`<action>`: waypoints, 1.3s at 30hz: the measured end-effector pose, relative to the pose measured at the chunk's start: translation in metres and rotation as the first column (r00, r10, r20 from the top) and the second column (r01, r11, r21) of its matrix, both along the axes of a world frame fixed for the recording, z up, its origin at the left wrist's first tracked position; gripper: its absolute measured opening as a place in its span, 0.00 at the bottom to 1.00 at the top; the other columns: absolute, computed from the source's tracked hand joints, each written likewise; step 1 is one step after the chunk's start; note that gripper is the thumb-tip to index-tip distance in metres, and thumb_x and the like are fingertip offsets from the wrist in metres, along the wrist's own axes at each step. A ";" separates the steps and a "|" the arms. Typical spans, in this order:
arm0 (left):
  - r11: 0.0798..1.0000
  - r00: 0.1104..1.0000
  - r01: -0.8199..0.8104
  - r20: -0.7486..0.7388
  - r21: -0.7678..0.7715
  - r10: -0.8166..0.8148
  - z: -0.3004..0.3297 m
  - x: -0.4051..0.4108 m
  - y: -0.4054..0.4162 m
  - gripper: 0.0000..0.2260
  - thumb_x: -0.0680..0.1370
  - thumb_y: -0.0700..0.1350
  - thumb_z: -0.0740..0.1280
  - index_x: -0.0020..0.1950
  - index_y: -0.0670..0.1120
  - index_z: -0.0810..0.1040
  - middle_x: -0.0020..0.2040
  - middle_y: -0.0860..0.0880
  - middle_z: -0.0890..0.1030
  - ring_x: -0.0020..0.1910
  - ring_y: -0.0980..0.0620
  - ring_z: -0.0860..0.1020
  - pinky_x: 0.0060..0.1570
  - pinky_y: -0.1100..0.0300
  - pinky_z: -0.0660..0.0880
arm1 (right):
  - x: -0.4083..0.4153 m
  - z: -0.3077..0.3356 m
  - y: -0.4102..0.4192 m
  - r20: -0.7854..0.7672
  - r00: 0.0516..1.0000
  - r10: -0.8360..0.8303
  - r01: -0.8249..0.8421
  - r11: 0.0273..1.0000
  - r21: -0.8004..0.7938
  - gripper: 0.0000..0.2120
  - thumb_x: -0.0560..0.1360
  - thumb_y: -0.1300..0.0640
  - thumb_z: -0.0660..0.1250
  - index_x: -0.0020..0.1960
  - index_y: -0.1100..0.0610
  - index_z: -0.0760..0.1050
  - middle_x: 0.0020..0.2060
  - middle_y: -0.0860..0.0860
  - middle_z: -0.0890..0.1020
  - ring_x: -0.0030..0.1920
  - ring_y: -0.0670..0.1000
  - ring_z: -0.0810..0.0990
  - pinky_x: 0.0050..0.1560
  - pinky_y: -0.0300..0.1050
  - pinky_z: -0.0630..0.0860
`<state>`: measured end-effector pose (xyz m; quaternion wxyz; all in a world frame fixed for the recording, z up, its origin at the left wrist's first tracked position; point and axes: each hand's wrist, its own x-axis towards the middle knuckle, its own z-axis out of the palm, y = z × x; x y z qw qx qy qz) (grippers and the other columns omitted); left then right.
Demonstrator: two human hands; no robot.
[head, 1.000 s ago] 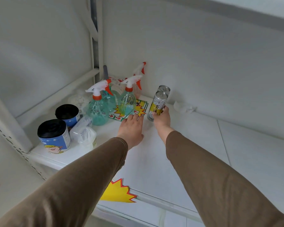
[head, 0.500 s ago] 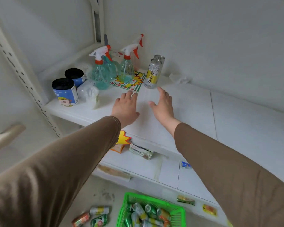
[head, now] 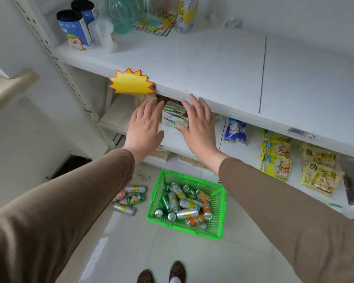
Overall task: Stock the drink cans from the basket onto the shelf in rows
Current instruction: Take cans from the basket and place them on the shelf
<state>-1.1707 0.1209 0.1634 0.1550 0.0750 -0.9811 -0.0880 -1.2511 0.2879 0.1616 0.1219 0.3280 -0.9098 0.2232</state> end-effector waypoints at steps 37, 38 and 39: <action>0.950 0.756 -0.145 0.650 0.276 -0.073 -0.602 0.114 0.116 0.28 0.77 0.52 0.66 0.75 0.48 0.63 0.72 0.47 0.66 0.70 0.45 0.66 0.68 0.47 0.67 | 0.090 -0.648 0.125 0.451 0.854 -0.258 -0.257 0.545 0.798 0.30 0.71 0.69 0.66 0.71 0.53 0.66 0.64 0.54 0.71 0.67 0.58 0.68 0.66 0.56 0.66; 0.950 0.755 -0.146 0.651 0.277 -0.074 -0.601 0.114 0.116 0.28 0.77 0.51 0.66 0.75 0.48 0.63 0.72 0.47 0.67 0.69 0.45 0.66 0.68 0.47 0.67 | 0.089 -0.646 0.122 0.442 0.861 -0.251 -0.269 0.513 0.815 0.30 0.71 0.69 0.66 0.71 0.54 0.66 0.64 0.56 0.71 0.66 0.59 0.68 0.65 0.56 0.67; 0.948 0.754 -0.153 0.653 0.279 -0.071 -0.598 0.115 0.115 0.28 0.77 0.51 0.66 0.76 0.48 0.63 0.72 0.47 0.67 0.69 0.45 0.66 0.68 0.47 0.67 | 0.088 -0.642 0.119 0.439 0.862 -0.252 -0.284 0.476 0.832 0.28 0.72 0.67 0.67 0.70 0.56 0.67 0.64 0.57 0.71 0.66 0.60 0.69 0.64 0.55 0.69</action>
